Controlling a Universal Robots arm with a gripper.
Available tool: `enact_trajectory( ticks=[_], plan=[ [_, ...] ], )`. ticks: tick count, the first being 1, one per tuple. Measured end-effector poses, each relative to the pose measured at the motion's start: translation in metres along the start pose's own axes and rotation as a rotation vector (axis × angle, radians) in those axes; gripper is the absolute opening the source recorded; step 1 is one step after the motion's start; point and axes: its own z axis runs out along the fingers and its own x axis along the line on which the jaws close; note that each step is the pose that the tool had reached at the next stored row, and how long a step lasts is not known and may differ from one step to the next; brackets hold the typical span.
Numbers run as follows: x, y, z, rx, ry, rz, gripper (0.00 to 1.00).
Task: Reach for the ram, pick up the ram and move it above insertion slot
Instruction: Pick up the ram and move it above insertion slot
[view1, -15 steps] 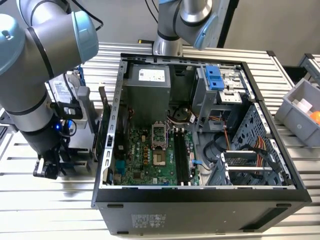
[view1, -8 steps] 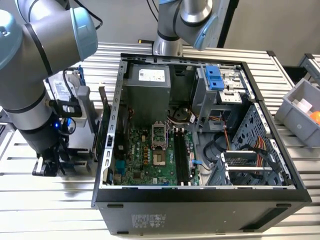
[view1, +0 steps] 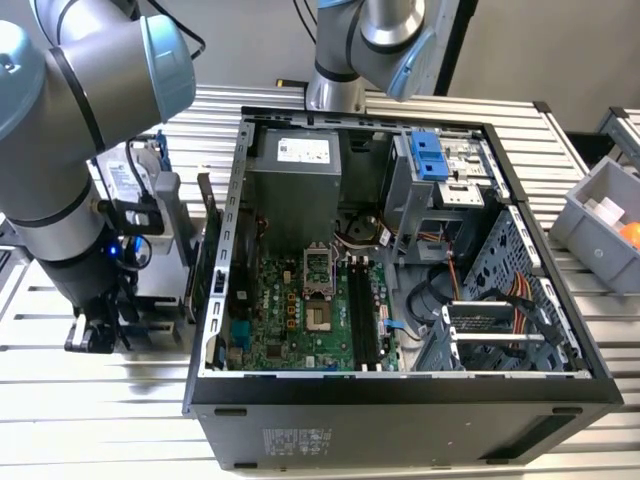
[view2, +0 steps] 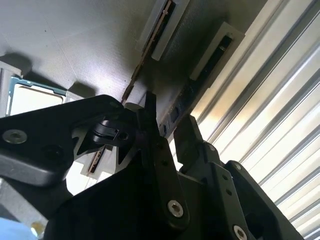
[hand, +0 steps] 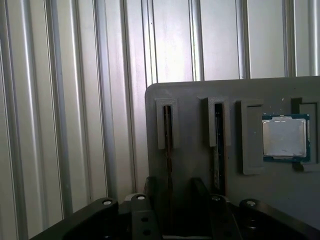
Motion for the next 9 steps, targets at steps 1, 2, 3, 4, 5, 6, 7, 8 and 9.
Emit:
enact_trajectory(
  ticks=[1,2,3,4,5,6,7,8,9],
  plan=[
    [0.0,0.0,0.0,0.0,0.0,0.0,1.0],
    [0.0,0.0,0.0,0.0,0.0,0.0,1.0],
    [0.0,0.0,0.0,-0.0001,0.0001,0.0,1.0],
    [0.0,0.0,0.0,-0.0001,0.0,0.0,1.0],
    [0.0,0.0,0.0,0.0,0.0,0.0,1.0],
    [0.0,0.0,0.0,0.0,0.0,0.0,1.0],
    [0.0,0.0,0.0,-0.0001,0.0,0.0,1.0],
    [0.0,0.0,0.0,0.0,0.0,0.0,1.0],
    [0.0,0.0,0.0,0.0,0.0,0.0,1.0]
  ],
)
